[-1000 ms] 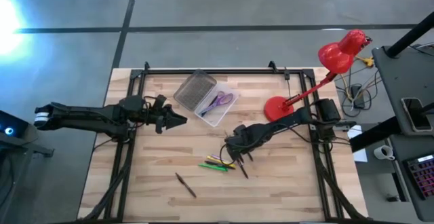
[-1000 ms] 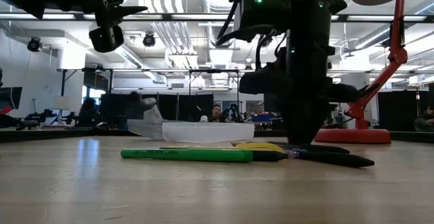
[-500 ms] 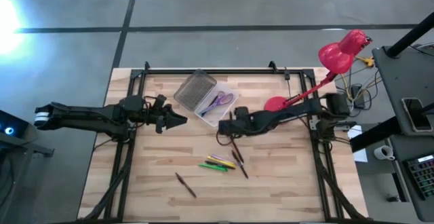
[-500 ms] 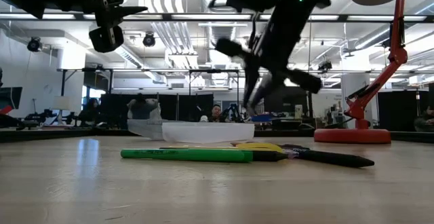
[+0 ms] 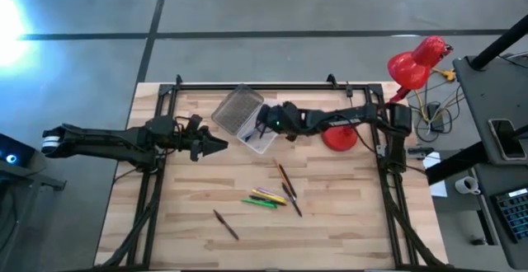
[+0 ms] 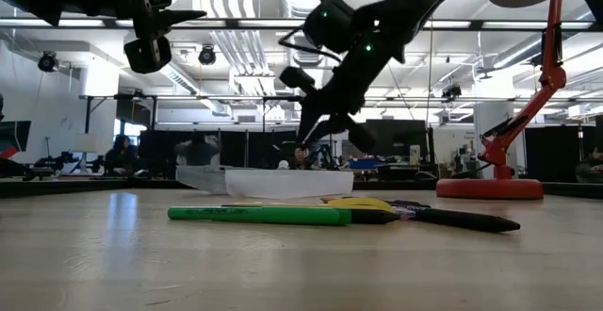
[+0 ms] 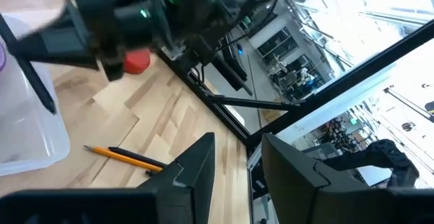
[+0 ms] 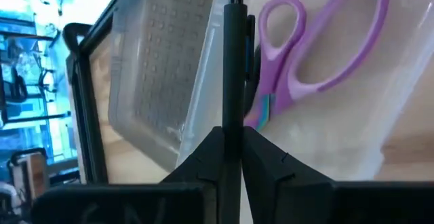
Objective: Pick & place school supplies into a supply box
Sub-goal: Put the black pen into the black supply box, then put the brown pen into the black supply box
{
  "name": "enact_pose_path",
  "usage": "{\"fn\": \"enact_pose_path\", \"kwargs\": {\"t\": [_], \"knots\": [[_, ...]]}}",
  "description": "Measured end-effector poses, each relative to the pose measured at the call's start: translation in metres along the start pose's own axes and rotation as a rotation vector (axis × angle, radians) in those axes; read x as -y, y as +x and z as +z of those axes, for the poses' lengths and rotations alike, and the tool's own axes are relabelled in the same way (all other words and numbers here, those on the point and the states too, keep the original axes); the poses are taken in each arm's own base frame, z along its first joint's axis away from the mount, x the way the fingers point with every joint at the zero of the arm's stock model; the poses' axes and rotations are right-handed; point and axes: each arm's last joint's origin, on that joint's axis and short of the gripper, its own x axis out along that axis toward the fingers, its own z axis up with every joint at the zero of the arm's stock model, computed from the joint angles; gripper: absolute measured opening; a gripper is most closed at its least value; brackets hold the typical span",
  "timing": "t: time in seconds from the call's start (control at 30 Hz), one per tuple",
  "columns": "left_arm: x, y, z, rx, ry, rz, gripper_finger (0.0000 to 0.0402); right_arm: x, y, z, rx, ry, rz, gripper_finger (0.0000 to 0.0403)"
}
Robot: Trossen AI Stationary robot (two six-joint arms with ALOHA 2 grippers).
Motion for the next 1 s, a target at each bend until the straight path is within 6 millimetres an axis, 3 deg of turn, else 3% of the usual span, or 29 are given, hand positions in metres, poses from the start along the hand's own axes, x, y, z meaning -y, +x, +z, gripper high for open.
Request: {"fn": "enact_pose_path", "kwargs": {"t": [0.13, 0.6, 0.8, 0.9, 1.0], "knots": [[0.000, 0.000, 0.000, -0.004, 0.000, 0.004, 0.0105, 0.003, 0.006, 0.000, -0.008, 0.008, -0.022, 0.0050], [-0.002, 0.000, -0.002, -0.014, -0.002, 0.007, 0.0105, -0.006, -0.006, 0.000, -0.044, -0.214, -0.055, 0.0194], [-0.005, 0.003, -0.004, -0.034, -0.010, 0.037, 0.0105, -0.018, -0.033, -0.008, -0.077, -0.542, 0.020, 0.0209], [-0.010, 0.006, -0.018, -0.182, -0.012, 0.131, 0.0101, -0.020, -0.053, -0.015, -0.103, -0.818, 0.032, 0.0210], [-0.013, 0.006, -0.037, -0.404, 0.091, 0.231, 0.0089, -0.017, -0.079, -0.025, -0.148, -1.124, 0.033, 0.0210]]}}
